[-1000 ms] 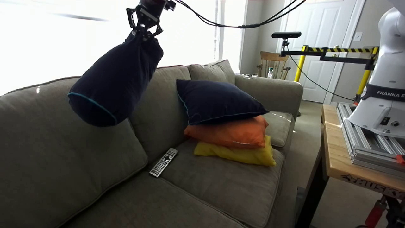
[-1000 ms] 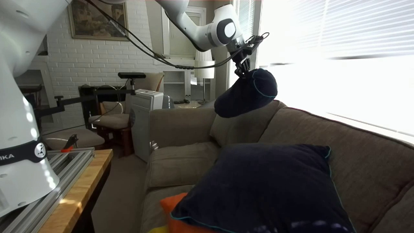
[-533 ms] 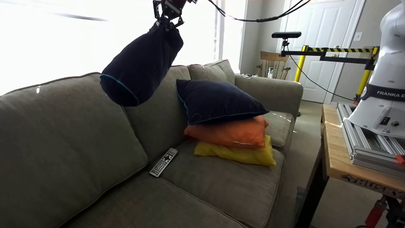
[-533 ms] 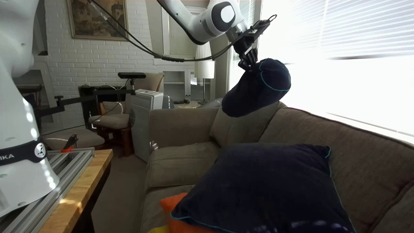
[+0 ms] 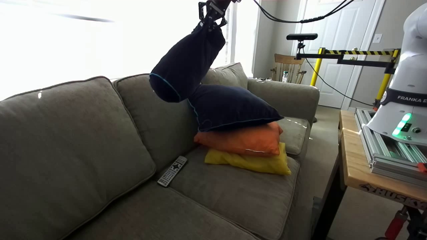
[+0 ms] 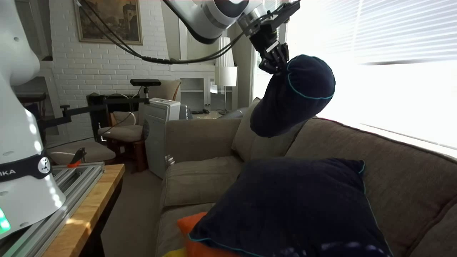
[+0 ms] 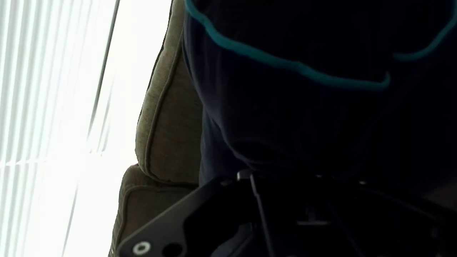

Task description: Put the cylindrical pillow on top of the piled pillows.

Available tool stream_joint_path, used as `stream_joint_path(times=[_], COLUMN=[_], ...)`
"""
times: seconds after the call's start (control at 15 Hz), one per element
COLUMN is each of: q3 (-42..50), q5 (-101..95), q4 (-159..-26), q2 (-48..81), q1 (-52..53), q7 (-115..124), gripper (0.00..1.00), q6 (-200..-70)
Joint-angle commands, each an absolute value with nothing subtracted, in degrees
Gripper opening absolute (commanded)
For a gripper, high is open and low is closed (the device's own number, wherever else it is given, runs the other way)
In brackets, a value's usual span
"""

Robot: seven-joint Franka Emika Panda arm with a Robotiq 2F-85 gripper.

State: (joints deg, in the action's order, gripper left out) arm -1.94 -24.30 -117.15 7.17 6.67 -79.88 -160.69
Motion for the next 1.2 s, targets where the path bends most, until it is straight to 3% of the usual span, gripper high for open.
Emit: stream_joint_path(times=[0.0, 0.53, 0.6, 1.13], q3=[-3.01, -3.81, -3.73, -0.55], q5=[-24.71, -24.68, -25.74, -26.88], q4=[-117.18, -116.57, -116.12, -112.14], q2=[7.12, 8.69, 9.06, 12.72], q1=[5.53, 5.74, 6.14, 4.6], q7=[-79.54, -79.56, -79.21, -75.92], gripper=[0.16, 0.16, 0.04, 0.04], q6=[-160.48, -160.48, -160.3, -158.4])
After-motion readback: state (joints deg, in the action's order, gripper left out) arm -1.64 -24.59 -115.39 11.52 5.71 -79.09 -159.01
